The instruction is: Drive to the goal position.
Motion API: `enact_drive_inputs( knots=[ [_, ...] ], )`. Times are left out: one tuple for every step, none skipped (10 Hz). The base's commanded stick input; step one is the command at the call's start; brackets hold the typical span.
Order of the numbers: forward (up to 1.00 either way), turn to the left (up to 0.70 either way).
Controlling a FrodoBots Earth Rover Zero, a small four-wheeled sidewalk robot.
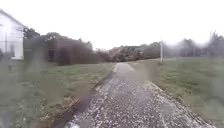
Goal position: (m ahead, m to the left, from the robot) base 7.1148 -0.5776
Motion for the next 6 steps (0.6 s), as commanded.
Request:
enact_drive_inputs(
  knots=[
    [0.0, -0.86],
    [0.0, -1.0],
    [0.0, -1.0],
    [0.0, -1.0],
    [0.0, -1.0],
    [0.0, -1.0]
  ],
)
